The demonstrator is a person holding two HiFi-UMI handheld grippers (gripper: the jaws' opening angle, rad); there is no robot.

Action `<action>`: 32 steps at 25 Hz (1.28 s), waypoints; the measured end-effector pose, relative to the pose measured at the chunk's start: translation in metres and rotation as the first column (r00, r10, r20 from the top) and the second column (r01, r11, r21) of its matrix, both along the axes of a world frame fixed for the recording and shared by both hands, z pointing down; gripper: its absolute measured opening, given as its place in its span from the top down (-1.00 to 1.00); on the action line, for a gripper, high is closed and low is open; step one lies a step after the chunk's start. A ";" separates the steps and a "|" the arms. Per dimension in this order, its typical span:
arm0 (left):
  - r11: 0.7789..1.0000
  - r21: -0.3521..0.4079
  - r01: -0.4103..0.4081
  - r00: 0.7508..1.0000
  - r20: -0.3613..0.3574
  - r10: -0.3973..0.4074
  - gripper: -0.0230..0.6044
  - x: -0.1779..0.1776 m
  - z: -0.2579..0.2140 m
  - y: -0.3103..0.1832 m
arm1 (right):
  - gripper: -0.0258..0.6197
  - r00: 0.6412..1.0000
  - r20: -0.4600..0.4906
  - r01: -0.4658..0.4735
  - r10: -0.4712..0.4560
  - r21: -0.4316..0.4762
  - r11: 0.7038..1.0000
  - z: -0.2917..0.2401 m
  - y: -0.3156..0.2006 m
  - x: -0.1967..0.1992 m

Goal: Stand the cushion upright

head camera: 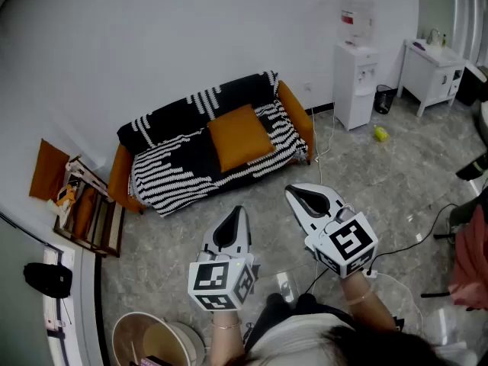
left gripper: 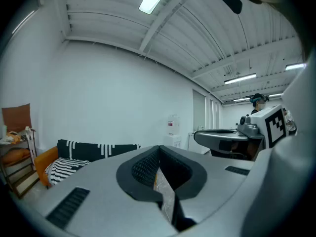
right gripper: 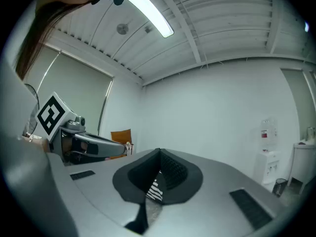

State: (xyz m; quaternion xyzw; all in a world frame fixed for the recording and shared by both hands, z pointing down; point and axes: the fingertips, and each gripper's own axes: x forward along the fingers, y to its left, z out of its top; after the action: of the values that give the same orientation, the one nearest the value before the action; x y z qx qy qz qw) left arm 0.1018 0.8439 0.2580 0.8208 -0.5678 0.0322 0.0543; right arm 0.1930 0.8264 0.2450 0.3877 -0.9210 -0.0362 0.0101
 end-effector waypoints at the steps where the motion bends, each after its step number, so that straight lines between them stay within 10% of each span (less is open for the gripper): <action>1: 1.000 0.000 0.003 1.000 0.001 -0.003 0.86 0.006 0.001 -0.001 | 0.91 1.000 0.003 0.002 -0.002 -0.002 1.000 0.001 -0.001 0.006; 16: 0.998 -0.033 0.048 0.999 0.012 -0.048 0.86 0.055 0.018 -0.047 | 0.91 0.999 0.029 0.024 -0.023 -0.008 1.000 0.020 -0.051 0.060; 32: 0.999 -0.045 0.023 0.999 0.027 -0.021 0.86 0.027 0.034 -0.156 | 0.90 0.999 -0.016 -0.034 0.034 -0.006 0.999 0.038 -0.158 0.039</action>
State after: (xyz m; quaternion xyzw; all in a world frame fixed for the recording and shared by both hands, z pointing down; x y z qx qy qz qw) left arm 0.1287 0.6876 0.2917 0.8125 -0.5766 0.0555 0.0655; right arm 0.2320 0.6680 0.2832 0.4032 -0.9142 -0.0362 0.0190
